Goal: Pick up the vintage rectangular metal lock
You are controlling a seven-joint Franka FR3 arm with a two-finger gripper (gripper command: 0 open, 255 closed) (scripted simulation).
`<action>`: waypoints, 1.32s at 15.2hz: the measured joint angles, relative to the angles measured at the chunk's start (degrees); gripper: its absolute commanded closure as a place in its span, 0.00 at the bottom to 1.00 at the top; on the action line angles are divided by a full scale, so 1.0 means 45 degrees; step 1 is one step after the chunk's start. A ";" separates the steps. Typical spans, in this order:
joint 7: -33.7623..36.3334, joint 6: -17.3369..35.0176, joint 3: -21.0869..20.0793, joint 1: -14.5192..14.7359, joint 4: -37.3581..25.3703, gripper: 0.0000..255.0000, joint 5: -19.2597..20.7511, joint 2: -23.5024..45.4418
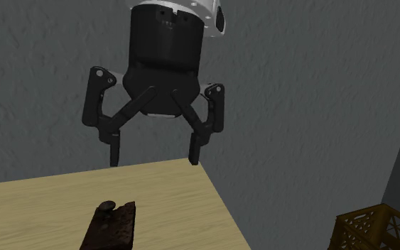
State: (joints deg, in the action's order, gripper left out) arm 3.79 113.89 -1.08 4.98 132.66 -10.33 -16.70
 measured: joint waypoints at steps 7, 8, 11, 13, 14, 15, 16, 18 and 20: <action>0.0014 0.1758 -0.0418 0.0384 -0.1583 0.00 -0.0247 0.3487; 0.0047 0.1851 -0.0472 0.0437 -0.1934 0.00 -0.0254 0.3939; 0.0068 0.2315 -0.0602 0.0579 -0.2914 0.00 -0.0257 0.5445; 0.0088 0.2522 -0.0662 0.0654 -0.3390 0.00 -0.0246 0.6163; 0.0062 0.2652 -0.0669 0.0660 -0.3428 0.00 -0.0254 0.6339; 0.0044 0.2795 -0.0676 0.0671 -0.3468 0.00 -0.0261 0.6522; 0.0032 0.2956 -0.0686 0.0685 -0.3464 0.00 -0.0270 0.6680; -0.0009 0.3248 -0.0701 0.0699 -0.3344 0.00 -0.0299 0.6853; -0.0076 0.3522 -0.0702 0.0695 -0.3303 0.00 -0.0323 0.7089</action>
State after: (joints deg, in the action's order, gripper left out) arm 3.45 129.74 -4.24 8.11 117.80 -11.78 15.20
